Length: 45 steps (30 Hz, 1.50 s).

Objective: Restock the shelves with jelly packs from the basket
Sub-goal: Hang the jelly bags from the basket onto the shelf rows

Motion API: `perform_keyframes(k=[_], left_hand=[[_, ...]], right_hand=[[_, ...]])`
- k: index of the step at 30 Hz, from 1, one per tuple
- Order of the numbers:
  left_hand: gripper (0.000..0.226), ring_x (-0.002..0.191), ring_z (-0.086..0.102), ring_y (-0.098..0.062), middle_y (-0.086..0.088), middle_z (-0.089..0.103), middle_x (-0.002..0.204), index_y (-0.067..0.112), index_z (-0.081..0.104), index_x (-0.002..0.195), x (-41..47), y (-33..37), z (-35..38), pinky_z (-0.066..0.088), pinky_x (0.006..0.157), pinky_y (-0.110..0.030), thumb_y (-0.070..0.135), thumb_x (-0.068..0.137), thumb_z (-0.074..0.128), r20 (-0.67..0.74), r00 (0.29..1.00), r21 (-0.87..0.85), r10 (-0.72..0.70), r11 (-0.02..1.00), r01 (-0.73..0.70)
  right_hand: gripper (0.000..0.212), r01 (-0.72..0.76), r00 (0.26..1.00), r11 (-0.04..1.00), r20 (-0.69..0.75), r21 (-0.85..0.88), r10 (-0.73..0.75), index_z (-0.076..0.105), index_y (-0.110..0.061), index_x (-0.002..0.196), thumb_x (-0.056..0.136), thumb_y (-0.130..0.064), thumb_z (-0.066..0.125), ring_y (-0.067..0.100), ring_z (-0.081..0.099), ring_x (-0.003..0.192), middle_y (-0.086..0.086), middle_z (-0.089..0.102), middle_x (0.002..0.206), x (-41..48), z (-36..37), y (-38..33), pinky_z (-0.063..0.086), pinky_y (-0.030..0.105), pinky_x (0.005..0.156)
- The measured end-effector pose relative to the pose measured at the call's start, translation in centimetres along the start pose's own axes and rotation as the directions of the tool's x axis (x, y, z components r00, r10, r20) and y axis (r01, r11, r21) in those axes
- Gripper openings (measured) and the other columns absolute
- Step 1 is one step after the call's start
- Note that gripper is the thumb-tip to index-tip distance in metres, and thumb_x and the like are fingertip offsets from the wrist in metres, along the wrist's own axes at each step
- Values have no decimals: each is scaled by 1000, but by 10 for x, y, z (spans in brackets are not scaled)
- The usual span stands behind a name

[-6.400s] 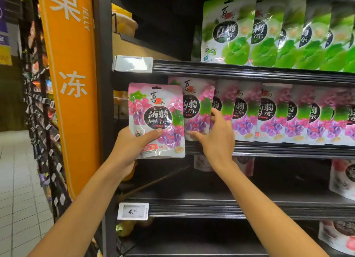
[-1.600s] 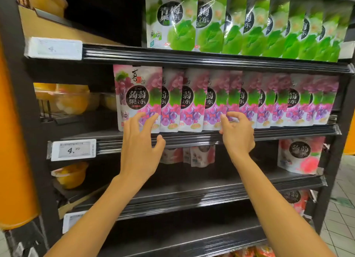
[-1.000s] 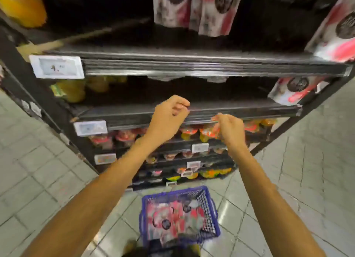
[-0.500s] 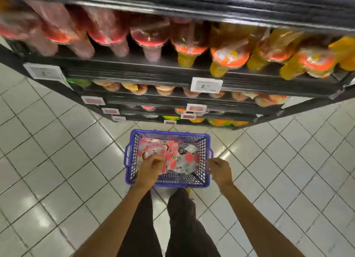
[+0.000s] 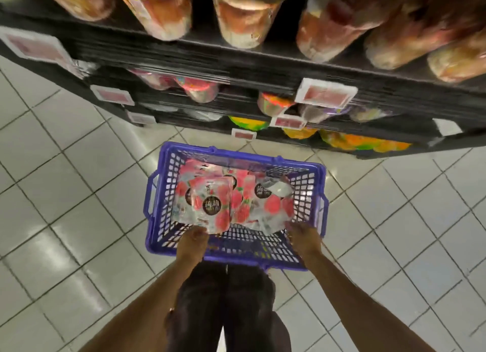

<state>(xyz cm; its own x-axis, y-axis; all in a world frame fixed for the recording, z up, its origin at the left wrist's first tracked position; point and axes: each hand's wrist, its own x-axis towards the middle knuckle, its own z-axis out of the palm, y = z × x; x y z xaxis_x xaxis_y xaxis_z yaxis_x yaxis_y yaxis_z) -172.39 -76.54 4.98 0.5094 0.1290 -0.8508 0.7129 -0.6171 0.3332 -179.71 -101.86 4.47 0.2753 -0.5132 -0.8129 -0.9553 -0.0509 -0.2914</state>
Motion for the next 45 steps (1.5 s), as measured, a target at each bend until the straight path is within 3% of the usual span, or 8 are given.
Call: perform_keyframes(k=[4, 12, 17, 25, 35, 38, 40, 45], left_hand=[[11, 54, 55, -22, -18, 64, 79, 8, 62, 98, 54, -17, 19, 41, 49, -23, 5, 87, 62, -45, 999, 24, -7, 1000, 8], [19, 90, 65, -33, -10, 66, 100, 4, 62, 107, 127, -22, 47, 52, 83, -40, 4, 88, 61, -88, 988, 29, 123, 992, -121], [10, 83, 58, -19, -3, 63, 91, 5, 65, 99, 131, -7, 65, 45, 78, -29, 10, 93, 59, 63, 980, 6, 191, 982, -191], [18, 72, 55, -25, -18, 63, 83, 3, 65, 92, 99, 0, 80, 51, 73, -38, 9, 96, 48, 215, 976, -100, 43, 995, -21], [16, 92, 64, -14, 0, 62, 111, 23, 55, 110, 66, 14, 91, 50, 74, -27, 34, 99, 52, 329, 944, -415, 6, 899, 139], [26, 100, 63, -23, -3, 67, 99, 19, 63, 96, 62, 20, 94, 51, 88, -35, 40, 99, 50, 236, 971, -368, 31, 928, 60], [58, 112, 60, -26, -11, 68, 115, 10, 61, 122, 55, 29, 92, 46, 101, -42, 57, 88, 54, 233, 970, -430, 65, 902, 43], [62, 93, 66, -20, -5, 71, 105, 19, 66, 108, 63, 42, 69, 52, 83, -38, 66, 68, 66, 345, 938, -610, 28, 766, 202]], right_hand=[[19, -7, 1000, 1000, -11, -19, 7, 69, -2, 87, 95, -11, 54, 28, 60, 78, 18, 63, 85, 51, 35, 1, 49, 38, 69], [70, 9, 999, 982, 34, 189, -15, 41, -27, 144, 83, -22, 76, 18, 60, 88, 6, 57, 129, 145, 66, -28, 53, 21, 60], [61, -46, 998, 994, 25, -99, 49, 53, -19, 132, 80, -37, 78, 24, 60, 115, 2, 61, 127, 162, 76, -31, 52, 34, 96], [33, -242, 953, 925, -106, 293, 283, 56, -9, 99, 80, -24, 78, 9, 54, 66, -4, 54, 76, 105, 89, 3, 51, 22, 61], [26, 90, 989, 776, -149, 624, 4, 79, -22, 72, 73, 4, 80, 3, 71, 71, -6, 76, 74, 32, 90, 40, 51, 5, 65], [32, 572, 812, 813, -212, 109, -543, 78, -24, 70, 69, 8, 78, -3, 66, 68, 0, 76, 76, 17, 92, 40, 44, 2, 67], [22, 818, 481, 470, -52, -332, -875, 75, -14, 66, 59, 6, 77, 6, 64, 62, 3, 72, 73, 16, 92, 35, 47, 12, 56], [35, 848, 165, -15, 290, -529, -943, 72, -14, 61, 34, 0, 89, 14, 70, 71, -1, 72, 77, 16, 100, 19, 54, 22, 55]])
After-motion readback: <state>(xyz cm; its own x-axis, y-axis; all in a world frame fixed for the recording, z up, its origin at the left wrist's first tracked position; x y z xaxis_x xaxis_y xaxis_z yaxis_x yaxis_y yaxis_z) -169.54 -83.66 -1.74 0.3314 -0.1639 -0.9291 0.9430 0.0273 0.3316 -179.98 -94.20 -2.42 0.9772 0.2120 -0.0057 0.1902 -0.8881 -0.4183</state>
